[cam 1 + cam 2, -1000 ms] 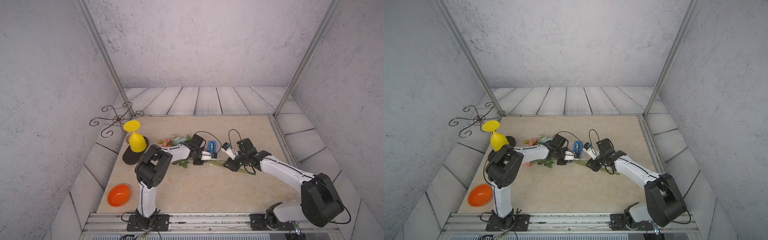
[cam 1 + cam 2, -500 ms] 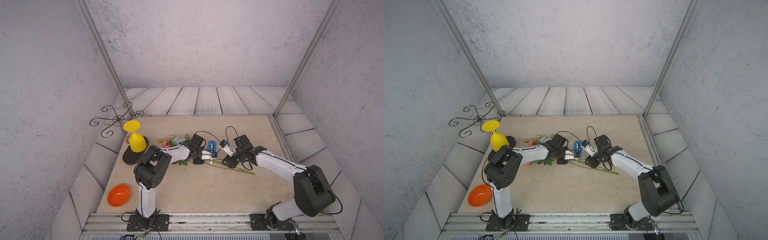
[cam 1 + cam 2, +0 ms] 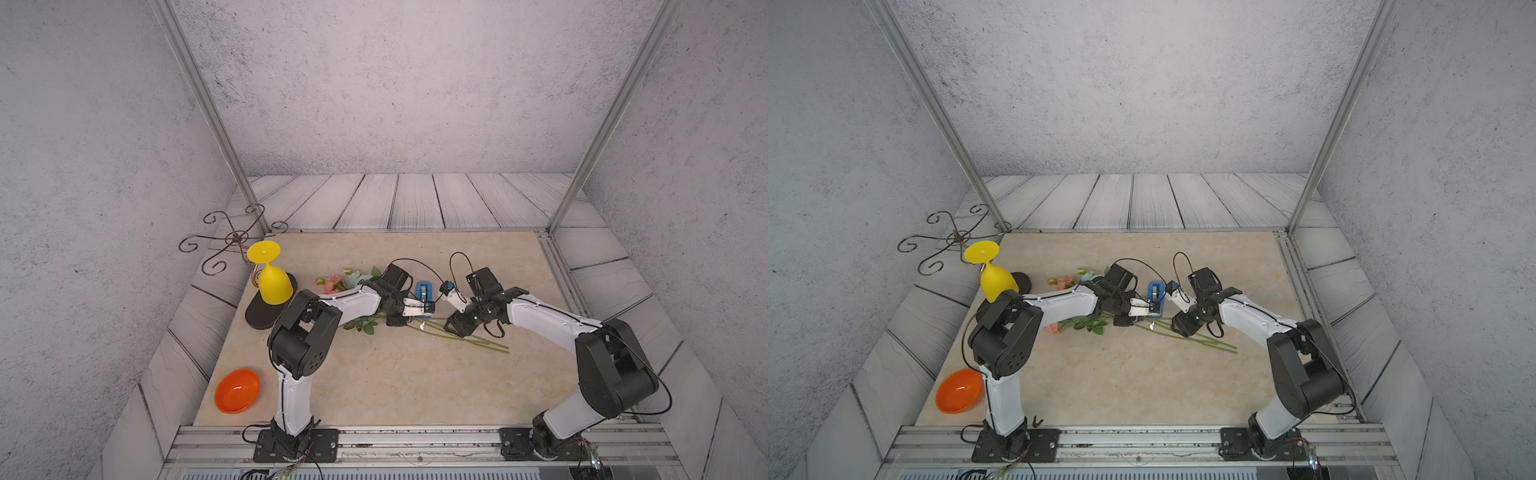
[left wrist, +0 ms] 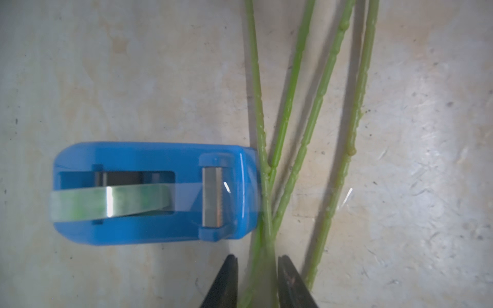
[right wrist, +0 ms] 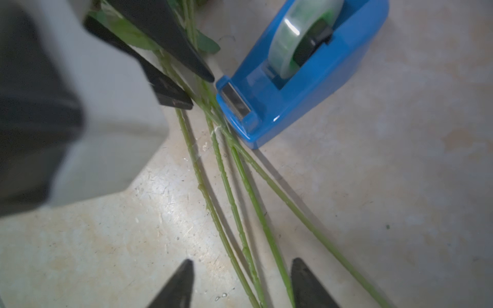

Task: Wrap bouquets with tape
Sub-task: Gather the flowers at the center of the board.

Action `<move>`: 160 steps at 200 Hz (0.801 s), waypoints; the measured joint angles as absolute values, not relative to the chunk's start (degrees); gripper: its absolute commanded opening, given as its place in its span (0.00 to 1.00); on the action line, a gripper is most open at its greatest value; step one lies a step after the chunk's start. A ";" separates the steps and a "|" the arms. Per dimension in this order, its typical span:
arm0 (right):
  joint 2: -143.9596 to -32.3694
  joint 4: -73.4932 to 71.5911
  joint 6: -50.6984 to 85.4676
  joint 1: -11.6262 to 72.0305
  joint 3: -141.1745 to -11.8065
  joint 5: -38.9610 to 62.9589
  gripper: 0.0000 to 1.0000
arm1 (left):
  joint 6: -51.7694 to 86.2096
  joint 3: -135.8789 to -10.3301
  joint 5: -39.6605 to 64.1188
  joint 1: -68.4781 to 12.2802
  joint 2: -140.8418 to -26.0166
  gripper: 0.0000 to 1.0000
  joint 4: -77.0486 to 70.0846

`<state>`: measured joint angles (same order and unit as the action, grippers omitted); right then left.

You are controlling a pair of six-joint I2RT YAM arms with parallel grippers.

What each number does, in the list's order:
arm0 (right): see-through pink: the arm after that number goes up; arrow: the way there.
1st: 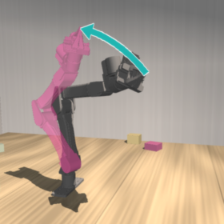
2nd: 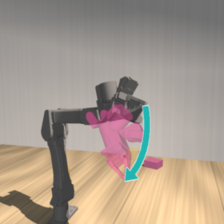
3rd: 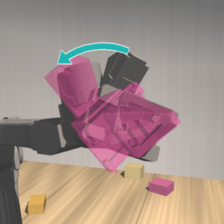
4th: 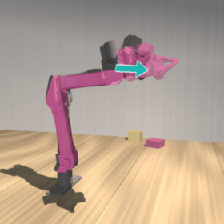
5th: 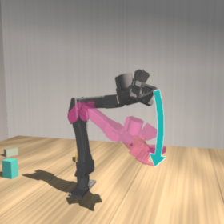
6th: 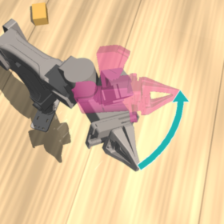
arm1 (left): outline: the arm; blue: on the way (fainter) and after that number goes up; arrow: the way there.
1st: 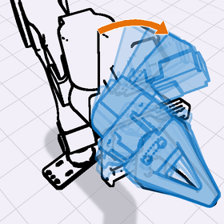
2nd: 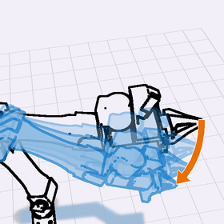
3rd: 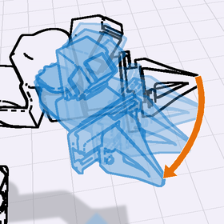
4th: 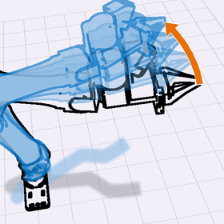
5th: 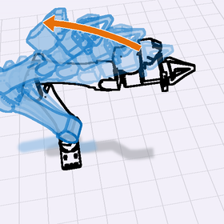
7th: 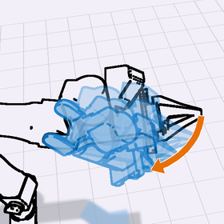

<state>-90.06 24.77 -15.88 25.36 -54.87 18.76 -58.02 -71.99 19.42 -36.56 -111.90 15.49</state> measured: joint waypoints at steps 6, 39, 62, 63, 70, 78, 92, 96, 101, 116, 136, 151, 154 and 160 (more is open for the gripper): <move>-90.06 24.84 -16.36 25.32 -54.83 18.72 0.91 | -58.02 -72.36 19.51 -36.56 -111.90 0.33 15.75; -90.30 26.52 -18.13 25.21 -55.70 19.64 0.99 | -57.78 -71.85 19.51 -36.56 -111.37 0.39 17.52; -91.55 27.40 -19.57 25.71 -58.17 19.73 0.99 | -56.55 -70.59 19.25 -36.49 -109.49 0.39 18.15; -91.59 27.40 -19.66 25.74 -58.24 19.73 0.99 | -56.40 -70.52 19.27 -36.47 -109.36 0.39 18.15; -92.12 27.40 -20.38 25.96 -58.70 19.64 0.99 | -55.68 -70.30 19.29 -36.36 -108.62 0.39 18.11; -92.79 27.42 -21.37 26.17 -59.00 19.55 1.00 | -54.74 -70.17 19.42 -36.25 -107.72 0.39 18.09; -94.61 27.77 -22.52 26.35 -59.44 19.46 0.99 | -52.75 -70.13 19.99 -35.73 -106.02 0.40 17.85; -95.29 27.88 -22.79 26.46 -59.53 19.46 0.99 | -52.05 -70.13 20.23 -35.44 -105.38 0.40 17.80; -95.98 28.01 -23.00 26.52 -59.59 19.44 0.99 | -51.22 -70.13 20.51 -35.09 -104.73 0.40 17.82; -97.84 28.99 -23.79 26.74 -59.61 19.31 0.99 | -48.53 -70.13 21.28 -33.95 -102.50 0.40 17.80; -99.22 30.20 -24.91 27.49 -60.03 18.59 0.98 | -42.98 -70.11 22.28 -32.97 -99.31 0.41 17.63; -100.22 30.50 -25.74 28.42 -60.93 17.74 0.97 | -37.17 -69.73 22.94 -32.91 -97.03 0.41 16.56; -100.44 30.52 -25.82 28.64 -61.14 17.54 0.97 | -36.03 -69.58 23.07 -32.91 -96.55 0.41 16.34; -100.75 30.44 -26.15 28.93 -61.39 17.19 0.97 | -33.17 -69.19 23.51 -32.91 -95.55 0.41 15.75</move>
<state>-100.75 30.44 -26.15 28.93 -61.39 17.19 -33.17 -69.19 23.51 -32.91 -95.55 15.75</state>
